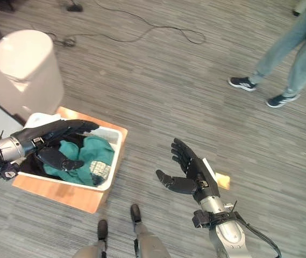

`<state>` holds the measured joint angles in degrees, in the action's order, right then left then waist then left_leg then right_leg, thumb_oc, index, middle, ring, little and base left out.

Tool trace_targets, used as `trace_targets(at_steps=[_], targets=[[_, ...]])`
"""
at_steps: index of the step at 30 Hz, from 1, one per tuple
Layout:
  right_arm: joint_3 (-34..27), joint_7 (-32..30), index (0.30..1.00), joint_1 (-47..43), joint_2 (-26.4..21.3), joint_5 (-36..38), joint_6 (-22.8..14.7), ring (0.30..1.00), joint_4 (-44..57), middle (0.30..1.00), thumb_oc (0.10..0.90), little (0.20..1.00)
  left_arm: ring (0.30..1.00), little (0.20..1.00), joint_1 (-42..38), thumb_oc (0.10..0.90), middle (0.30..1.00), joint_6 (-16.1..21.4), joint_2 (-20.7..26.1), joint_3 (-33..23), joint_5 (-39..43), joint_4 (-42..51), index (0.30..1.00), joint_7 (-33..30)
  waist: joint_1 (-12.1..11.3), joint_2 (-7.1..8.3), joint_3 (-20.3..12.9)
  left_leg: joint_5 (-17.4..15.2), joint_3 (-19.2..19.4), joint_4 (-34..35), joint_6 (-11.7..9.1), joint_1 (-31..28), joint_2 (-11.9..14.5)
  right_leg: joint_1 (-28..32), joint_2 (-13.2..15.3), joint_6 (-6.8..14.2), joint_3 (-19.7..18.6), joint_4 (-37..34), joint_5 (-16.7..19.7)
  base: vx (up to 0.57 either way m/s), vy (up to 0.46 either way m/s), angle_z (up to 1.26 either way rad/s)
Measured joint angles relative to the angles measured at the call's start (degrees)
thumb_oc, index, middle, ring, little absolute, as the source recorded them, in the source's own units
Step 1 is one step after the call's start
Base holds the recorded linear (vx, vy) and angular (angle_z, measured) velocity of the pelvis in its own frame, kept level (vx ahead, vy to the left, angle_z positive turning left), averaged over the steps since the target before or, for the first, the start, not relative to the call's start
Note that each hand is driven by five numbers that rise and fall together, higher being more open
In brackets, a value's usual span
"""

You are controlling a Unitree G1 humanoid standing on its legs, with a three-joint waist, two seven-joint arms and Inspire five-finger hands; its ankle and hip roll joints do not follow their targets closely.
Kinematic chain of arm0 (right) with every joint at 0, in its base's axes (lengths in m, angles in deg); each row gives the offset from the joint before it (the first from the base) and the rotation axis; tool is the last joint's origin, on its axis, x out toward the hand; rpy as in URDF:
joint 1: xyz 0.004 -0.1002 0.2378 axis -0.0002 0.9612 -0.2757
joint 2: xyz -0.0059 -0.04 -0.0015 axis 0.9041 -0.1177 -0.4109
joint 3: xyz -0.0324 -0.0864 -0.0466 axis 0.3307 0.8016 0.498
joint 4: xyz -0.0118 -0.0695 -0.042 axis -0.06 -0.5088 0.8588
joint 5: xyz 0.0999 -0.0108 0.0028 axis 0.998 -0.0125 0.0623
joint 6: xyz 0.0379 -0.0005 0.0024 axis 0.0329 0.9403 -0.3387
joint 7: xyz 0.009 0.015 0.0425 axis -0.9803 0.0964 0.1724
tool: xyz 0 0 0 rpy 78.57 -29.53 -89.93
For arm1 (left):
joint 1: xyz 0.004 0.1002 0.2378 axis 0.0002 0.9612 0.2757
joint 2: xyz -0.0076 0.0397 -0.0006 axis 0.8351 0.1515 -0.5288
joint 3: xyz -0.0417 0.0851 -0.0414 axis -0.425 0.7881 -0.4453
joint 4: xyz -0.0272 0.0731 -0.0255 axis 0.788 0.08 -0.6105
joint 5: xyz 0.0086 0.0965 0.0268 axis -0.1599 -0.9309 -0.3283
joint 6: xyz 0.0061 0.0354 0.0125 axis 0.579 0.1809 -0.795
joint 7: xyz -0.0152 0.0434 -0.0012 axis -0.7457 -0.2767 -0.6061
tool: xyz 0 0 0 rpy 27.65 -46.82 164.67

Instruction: Pick up bed clothes into laundry basket.

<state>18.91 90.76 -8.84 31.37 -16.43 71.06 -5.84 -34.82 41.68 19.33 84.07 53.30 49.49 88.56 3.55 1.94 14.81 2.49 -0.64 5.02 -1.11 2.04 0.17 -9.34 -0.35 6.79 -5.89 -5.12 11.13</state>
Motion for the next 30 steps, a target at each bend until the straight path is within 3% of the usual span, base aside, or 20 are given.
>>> trace_targets(at_steps=[3,4,5,6,8,9,11,13,14,18,19,21,22,23,24,25,26,27,29,30], targets=[[-0.1,0.6,0.9,-1.1,-0.4,0.0,-0.3,0.9,0.0,0.9,0.8,0.9,0.9,0.9,10.4,0.8,0.9,1.1,-13.5,-12.9,6.9,0.4,0.9,0.4,0.2,-0.86,-0.2,-0.1,-2.0,0.0,-0.1,-0.8,-0.3,1.8,0.4,-2.1,1.8,0.0,-1.4,0.04,-0.008,0.31],[-0.3,0.6,0.9,-1.1,-0.4,0.0,-0.3,0.9,0.0,0.9,0.8,0.9,0.9,0.9,11.1,0.8,0.9,1.0,-17.5,-14.0,7.8,-0.1,0.9,0.4,-0.1,-1.06,-0.3,0.0,-2.8,0.0,-0.2,-1.1,-0.2,2.4,0.4,-2.1,2.6,0.1,-1.5,0.03,-0.035,0.55],[-0.8,0.7,0.9,-1.0,-0.6,-0.5,-0.3,0.9,0.0,0.9,0.8,0.9,0.9,0.9,11.5,0.8,0.9,1.0,-27.4,-16.3,10.1,-1.4,0.9,0.8,-0.4,-1.71,-0.5,-0.2,-4.2,-0.1,-0.4,-1.0,-0.2,3.3,0.6,-2.2,4.1,0.2,-2.4,0.05,-0.051,0.78],[-1.6,0.9,0.9,-0.7,-0.6,-0.8,-0.5,0.9,0.0,0.9,0.8,0.9,0.9,0.9,10.6,0.8,0.9,1.5,-37.7,-16.9,13.9,-3.3,0.9,0.1,-0.7,-2.22,-0.8,-0.2,-6.5,-0.1,-0.5,-1.2,-0.4,4.5,0.8,-2.7,5.1,0.2,-3.4,0.06,-0.056,0.84],[-2.9,1.0,0.9,-0.4,-0.2,-2.6,-0.5,0.9,-0.1,0.9,0.8,0.9,0.9,0.9,9.1,0.8,0.9,1.5,-48.8,-15.4,17.8,-7.6,0.9,-0.1,-2.6,-3.07,-1.0,-0.1,-11.6,-0.7,-0.7,-0.7,-0.5,5.4,0.4,-2.9,7.0,2.1,-5.2,0.02,-0.058,1.43],[-3.7,1.0,0.9,-0.2,0.2,-3.5,-0.6,0.9,-0.2,0.9,0.8,0.9,0.9,0.9,9.0,0.8,0.9,1.6,-52.6,-12.5,19.0,-10.7,0.9,-1.4,-1.3,-3.99,-1.3,0.1,-17.5,-1.1,-1.0,0.2,-0.9,6.3,0.8,-3.2,5.3,4.7,-7.9,-0.01,-0.086,2.28],[-4.0,1.1,0.9,-1.0,0.6,-5.1,-0.8,0.9,-0.3,0.9,0.8,0.9,0.9,0.9,9.9,0.8,0.9,0.9,-54.3,-8.9,19.3,-14.0,0.9,-2.1,-1.5,-5.11,-1.2,1.2,-24.3,-0.9,-1.3,0.8,-0.9,5.2,-0.4,-3.7,-2.0,11.4,-12.5,-0.04,-0.21,2.18],[-4.0,1.6,0.9,-1.5,1.6,-6.7,-1.1,0.9,0.0,0.9,0.8,0.9,0.9,0.9,11.8,0.8,0.9,0.1,-55.5,-6.2,19.3,-17.2,0.9,-3.3,-1.0,-5.41,-1.8,2.1,-32.3,-2.2,-1.9,1.3,-2.2,5.9,-1.1,-1.3,-11.9,16.6,-19.1,-0.13,-0.196,2.34],[-4.4,1.6,0.9,-1.8,2.4,-6.8,-1.6,0.9,0.1,0.9,0.8,0.9,0.9,0.9,12.6,0.8,0.9,0.1,-57.4,-6.5,19.3,-18.2,0.9,-3.7,-1.4,-5.39,-1.8,3.0,-37.1,-2.6,-3.1,1.4,-3.0,7.9,-1.8,-2.9,-14.1,16.3,-21.4,-0.25,-0.231,2.11],[-4.3,0.5,0.9,-5.6,1.8,-6.7,-2.4,0.9,-1.2,0.9,0.8,0.9,0.9,0.9,15.4,0.8,0.9,1.4,-64.0,-8.1,17.2,-20.3,0.9,-6.1,-5.8,-7.6,-2.7,5.0,-40.1,-6.7,-5.3,6.1,-4.8,9.3,-4.5,-6.7,-7.4,17.5,-21.9,-0.31,-0.286,1.57],[-5.0,-0.3,0.9,-5.2,1.5,-6.6,-2.4,0.9,-1.8,0.9,0.8,0.9,0.9,0.9,15.2,0.8,0.9,2.1,-66.3,-7.8,16.1,-19.8,0.9,-6.9,-5.9,-7.24,-2.8,5.5,-39.3,-10.0,-6.3,8.0,-6.1,8.4,-4.5,-7.0,-6.6,18.2,-22.1,-0.41,-0.232,2.2],[-3.3,-1.6,0.9,-6.0,-0.4,-6.4,-3.4,0.9,-3.0,0.9,0.8,0.9,0.9,0.9,16.9,0.8,0.9,3.5,-68.2,-7.8,15.1,-19.8,0.9,-7.6,-8.7,-7.71,-3.1,7.9,-37.4,-8.8,-7.7,9.8,-5.9,7.8,-8.8,-9.1,-4.5,20.0,-23.8,-0.44,-0.241,2.18],[-3.4,-1.9,0.9,-5.5,-1.4,-6.6,-3.2,0.9,-2.9,0.9,0.8,0.9,0.9,0.9,16.6,0.8,0.9,3.5,-68.3,-8.1,14.8,-19.9,0.9,-8.9,-8.7,-6.35,-2.6,8.1,-31.3,-8.1,-8.4,11.4,-5.5,7.4,-8.7,-14.9,-1.5,19.4,-22.3,-0.33,-0.182,1.83],[-2.7,-2.0,0.9,-5.6,-1.4,-6.8,-2.7,0.9,-3.1,0.9,0.8,0.9,0.9,0.9,16.9,0.8,0.9,3.5,-68.2,-8.5,14.7,-20.3,0.9,-9.7,-9.3,-5.51,-2.7,3.8,-27.2,-9.0,-3.7,11.5,-4.4,6.5,-8.5,-15.4,-0.1,19.6,-22.2,-0.32,-0.133,1.76],[-0.6,-2.2,0.9,-5.9,-0.1,-7.1,-2.4,0.9,-3.1,0.9,0.8,0.9,0.9,0.9,17.6,0.8,0.9,3.4,-66.5,-10.0,13.6,-22.5,0.9,-11.3,-13.7,-1.45,-2.2,-0.4,-17.1,-18.8,-1.9,13.9,-5.5,6.3,-5.4,-17.1,5.2,17.4,-20.6,-0.33,-0.092,1.6],[0.8,-2.1,0.9,-5.2,1.1,-7.1,-2.3,0.9,-3.1,0.9,0.8,0.9,0.9,0.9,17.6,0.8,0.9,3.2,-65.9,-11.6,12.9,-24.8,0.9,-12.5,-12.9,1.6,-2.3,-2.5,-12.6,-25.8,-1.8,14.7,-6.1,8.3,-3.0,-16.7,8.7,13.9,-18.4,-0.3,-0.059,2.46],[0.8,-2.3,0.9,-3.8,3.3,-6.7,-2.3,0.9,-2.7,0.9,0.8,0.9,0.9,0.9,17.3,0.8,0.9,2.9,-65.1,-12.7,11.8,-26.0,0.9,-14.0,-11.1,4.73,-2.3,-4.0,-6.7,-28.3,-3.4,13.2,-5.7,11.3,-0.2,-16.4,15.6,9.8,-17.6,-0.3,-0.027,2.92],[0.7,-2.5,0.9,-3.1,3.9,-6.4,-2.5,0.9,-2.6,0.9,0.8,0.9,0.9,0.9,17.4,0.8,0.9,2.8,-65.4,-13.0,10.9,-26.1,0.9,-14.6,-10.2,4.52,-2.6,-4.3,-5.1,-29.5,-3.5,12.3,-4.7,12.1,0.0,-15.8,18.6,9.0,-16.5,-0.23,0.027,2.92],[0.4,-2.7,0.9,-3.1,3.5,-5.9,-2.6,0.9,-3.0,0.9,0.8,0.9,0.9,0.9,18.5,0.8,0.9,2.9,-65.4,-13.3,8.9,-24.2,0.9,-14.9,-10.1,2.66,-4.3,-6.6,-0.8,-29.2,-4.9,8.3,2.1,11.7,-0.1,-14.4,24.6,9.2,-18.0,-0.12,0.129,2.51],[0.2,-3.1,0.9,-2.5,3.3,-5.5,-2.6,0.9,-3.2,0.9,0.8,0.9,0.9,0.9,17.9,0.8,0.9,2.9,-65.7,-13.1,7.9,-24.0,0.9,-14.9,-8.7,1.33,-4.7,-7.4,1.3,-27.9,-6.7,7.2,5.0,11.8,-0.1,-14.1,30.0,8.5,-17.7,-0.04,0.248,2.86]])
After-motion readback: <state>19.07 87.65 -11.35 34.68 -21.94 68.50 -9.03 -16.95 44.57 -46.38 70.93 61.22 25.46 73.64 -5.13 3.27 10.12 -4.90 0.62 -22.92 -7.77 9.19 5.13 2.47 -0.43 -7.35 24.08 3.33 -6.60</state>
